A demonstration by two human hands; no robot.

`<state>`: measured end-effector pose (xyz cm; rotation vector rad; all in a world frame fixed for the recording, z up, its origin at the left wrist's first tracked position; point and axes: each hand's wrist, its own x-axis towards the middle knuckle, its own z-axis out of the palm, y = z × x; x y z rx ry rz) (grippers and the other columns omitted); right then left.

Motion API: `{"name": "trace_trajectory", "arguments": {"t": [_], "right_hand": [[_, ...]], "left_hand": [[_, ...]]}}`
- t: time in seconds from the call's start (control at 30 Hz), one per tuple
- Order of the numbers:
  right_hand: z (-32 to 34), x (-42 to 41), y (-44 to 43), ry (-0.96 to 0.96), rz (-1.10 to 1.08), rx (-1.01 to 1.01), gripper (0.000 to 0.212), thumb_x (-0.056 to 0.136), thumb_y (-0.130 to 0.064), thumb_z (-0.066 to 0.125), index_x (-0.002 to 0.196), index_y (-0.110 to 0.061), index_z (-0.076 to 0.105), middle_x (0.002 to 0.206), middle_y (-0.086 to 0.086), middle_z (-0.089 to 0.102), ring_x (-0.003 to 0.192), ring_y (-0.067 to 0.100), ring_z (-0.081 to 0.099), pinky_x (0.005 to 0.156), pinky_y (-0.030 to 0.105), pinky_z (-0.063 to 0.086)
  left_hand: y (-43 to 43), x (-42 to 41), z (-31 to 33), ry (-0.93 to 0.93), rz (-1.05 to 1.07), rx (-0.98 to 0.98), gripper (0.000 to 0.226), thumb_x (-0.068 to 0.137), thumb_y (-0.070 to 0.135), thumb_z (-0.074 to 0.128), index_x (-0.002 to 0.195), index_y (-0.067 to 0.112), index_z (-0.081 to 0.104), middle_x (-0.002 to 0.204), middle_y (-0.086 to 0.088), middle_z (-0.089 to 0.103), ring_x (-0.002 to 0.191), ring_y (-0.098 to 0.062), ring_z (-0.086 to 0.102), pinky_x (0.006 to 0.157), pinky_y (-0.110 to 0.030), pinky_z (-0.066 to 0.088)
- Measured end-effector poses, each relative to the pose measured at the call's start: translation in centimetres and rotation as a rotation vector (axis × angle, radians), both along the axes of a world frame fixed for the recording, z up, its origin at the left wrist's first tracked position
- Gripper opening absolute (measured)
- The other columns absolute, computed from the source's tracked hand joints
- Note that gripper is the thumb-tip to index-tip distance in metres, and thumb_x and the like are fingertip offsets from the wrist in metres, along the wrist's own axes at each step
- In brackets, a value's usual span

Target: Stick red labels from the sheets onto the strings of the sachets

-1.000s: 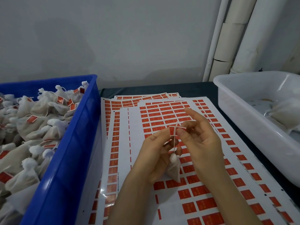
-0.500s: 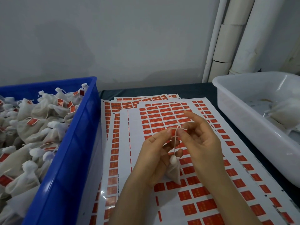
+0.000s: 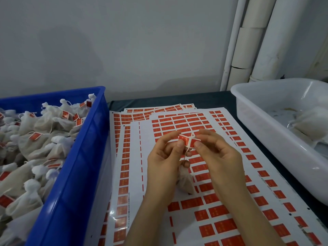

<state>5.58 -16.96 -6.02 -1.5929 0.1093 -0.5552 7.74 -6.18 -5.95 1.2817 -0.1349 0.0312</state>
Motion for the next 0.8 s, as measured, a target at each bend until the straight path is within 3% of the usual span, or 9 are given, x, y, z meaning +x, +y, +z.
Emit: {"name": "trace_trajectory", "arguments": {"t": [0.2, 0.43, 0.6, 0.8], "right_hand": [[0.16, -0.01, -0.02, 0.032, 0.004, -0.032, 0.017, 0.066, -0.049, 0.057, 0.079, -0.040, 0.063, 0.081, -0.037, 0.063, 0.083, -0.017, 0.057, 0.056, -0.003, 0.040], [0.01, -0.13, 0.09, -0.019, -0.010, -0.152, 0.014, 0.073, -0.045, 0.054, 0.085, -0.042, 0.063, 0.092, -0.038, 0.061, 0.091, -0.017, 0.055, 0.062, -0.004, 0.039], [-0.04, -0.03, 0.18, -0.028, -0.020, -0.171, 0.019, 0.074, -0.044, 0.056, 0.092, -0.053, 0.058, 0.090, -0.049, 0.055, 0.094, -0.024, 0.051, 0.061, -0.004, 0.039], [-0.04, 0.10, 0.22, -0.040, -0.085, -0.082, 0.037, 0.066, -0.047, 0.062, 0.101, -0.041, 0.053, 0.087, -0.037, 0.062, 0.085, -0.018, 0.058, 0.056, -0.002, 0.041]], "left_hand": [[-0.05, 0.01, 0.14, 0.006, 0.025, 0.000, 0.027, 0.071, 0.036, 0.066, 0.095, 0.025, 0.059, 0.079, 0.002, 0.073, 0.069, -0.014, 0.070, 0.053, -0.017, 0.051], [-0.13, -0.18, -0.31, -0.039, 0.078, 0.137, 0.020, 0.071, 0.043, 0.060, 0.085, 0.032, 0.072, 0.076, 0.009, 0.072, 0.070, -0.010, 0.068, 0.055, -0.014, 0.052], [-0.12, -0.32, -0.09, -0.030, 0.072, 0.151, 0.021, 0.069, 0.045, 0.061, 0.086, 0.037, 0.072, 0.080, 0.013, 0.073, 0.074, -0.008, 0.068, 0.056, -0.013, 0.052], [0.01, -0.43, 0.14, 0.009, 0.064, 0.118, 0.015, 0.067, 0.041, 0.064, 0.079, 0.038, 0.073, 0.079, 0.012, 0.074, 0.072, -0.007, 0.069, 0.055, -0.013, 0.052]]}}
